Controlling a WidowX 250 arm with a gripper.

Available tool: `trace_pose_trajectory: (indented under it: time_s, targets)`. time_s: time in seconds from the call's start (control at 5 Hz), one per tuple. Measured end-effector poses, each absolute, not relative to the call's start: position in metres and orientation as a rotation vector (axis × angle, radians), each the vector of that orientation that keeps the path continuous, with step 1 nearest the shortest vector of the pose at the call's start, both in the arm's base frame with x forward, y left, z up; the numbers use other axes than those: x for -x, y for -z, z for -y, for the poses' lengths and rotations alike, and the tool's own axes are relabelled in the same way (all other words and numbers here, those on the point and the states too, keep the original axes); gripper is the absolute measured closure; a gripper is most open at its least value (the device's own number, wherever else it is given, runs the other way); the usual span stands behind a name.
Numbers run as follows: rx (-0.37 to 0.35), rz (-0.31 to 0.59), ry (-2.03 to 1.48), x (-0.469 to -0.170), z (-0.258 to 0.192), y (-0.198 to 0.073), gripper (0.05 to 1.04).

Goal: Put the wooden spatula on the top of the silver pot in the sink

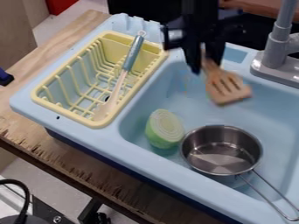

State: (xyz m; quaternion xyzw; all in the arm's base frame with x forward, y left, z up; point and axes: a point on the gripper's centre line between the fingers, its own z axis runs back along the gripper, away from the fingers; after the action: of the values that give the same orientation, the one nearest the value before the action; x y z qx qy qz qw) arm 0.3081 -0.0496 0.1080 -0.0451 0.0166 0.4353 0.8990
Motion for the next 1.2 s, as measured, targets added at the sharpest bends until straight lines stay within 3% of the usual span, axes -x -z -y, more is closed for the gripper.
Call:
trace_pose_trajectory:
  time_s: [0.8, 1.2]
  targets:
    - [0.177, -0.087, -1.568, -0.316, 0.079, -0.084, 0.784]
    - [0.189, -0.086, -1.640, -0.320, 0.072, -0.067, 0.784]
